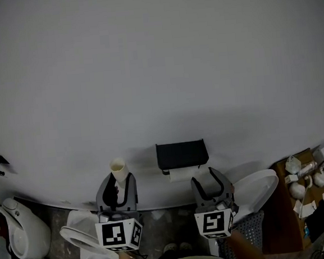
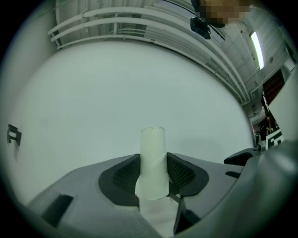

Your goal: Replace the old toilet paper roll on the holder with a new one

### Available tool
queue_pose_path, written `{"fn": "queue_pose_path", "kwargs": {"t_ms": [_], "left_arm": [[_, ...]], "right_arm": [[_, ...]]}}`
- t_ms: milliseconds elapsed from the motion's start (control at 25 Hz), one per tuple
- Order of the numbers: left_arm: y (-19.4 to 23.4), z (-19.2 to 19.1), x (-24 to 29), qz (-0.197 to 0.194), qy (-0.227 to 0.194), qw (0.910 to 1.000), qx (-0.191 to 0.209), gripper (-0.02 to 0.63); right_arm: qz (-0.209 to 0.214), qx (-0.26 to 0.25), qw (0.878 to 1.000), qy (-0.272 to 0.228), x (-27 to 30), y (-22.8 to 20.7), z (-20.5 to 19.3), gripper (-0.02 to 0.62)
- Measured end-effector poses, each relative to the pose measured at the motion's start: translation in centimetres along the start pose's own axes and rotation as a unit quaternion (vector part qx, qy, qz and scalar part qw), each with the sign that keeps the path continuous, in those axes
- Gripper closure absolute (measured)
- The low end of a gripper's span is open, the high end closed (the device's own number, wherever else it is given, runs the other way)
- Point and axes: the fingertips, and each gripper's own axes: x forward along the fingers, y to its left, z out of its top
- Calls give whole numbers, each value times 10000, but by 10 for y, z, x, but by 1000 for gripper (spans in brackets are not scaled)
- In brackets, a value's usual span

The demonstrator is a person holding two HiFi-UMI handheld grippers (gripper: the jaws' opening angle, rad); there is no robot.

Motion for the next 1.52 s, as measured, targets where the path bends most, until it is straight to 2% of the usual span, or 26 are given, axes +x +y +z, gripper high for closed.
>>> {"fn": "queue_pose_path", "kwargs": {"t_ms": [120, 200, 400, 640, 880, 1280, 1520], "left_arm": [[-7, 8, 9, -45, -71, 10000, 11, 423], [-11, 13, 14, -74, -112, 9999, 3, 424], [-18, 23, 19, -118, -183, 9997, -124, 423], [-18, 23, 24, -21, -169, 9996, -236, 425], [-17, 19, 25, -3, -116, 9997, -216, 423], [-11, 19, 21, 49, -84, 9998, -147, 425], [-8, 18, 19, 62, -70, 9999, -142, 424]], "right_arm": [[-294, 796, 9956, -391, -4, -38, 19, 454], [-514, 1151, 9905, -551, -6, -59, 25, 497], [-1016, 1560, 9801, -690, -11, -96, 31, 558], [-1081, 2317, 9644, -673, -10, -113, 21, 574], [-1106, 2380, 9632, -579, -9, -118, 13, 578], [-890, 2518, 9620, -562, -4, -105, 13, 598], [-883, 2444, 9644, -493, -3, -103, 12, 600]]}}
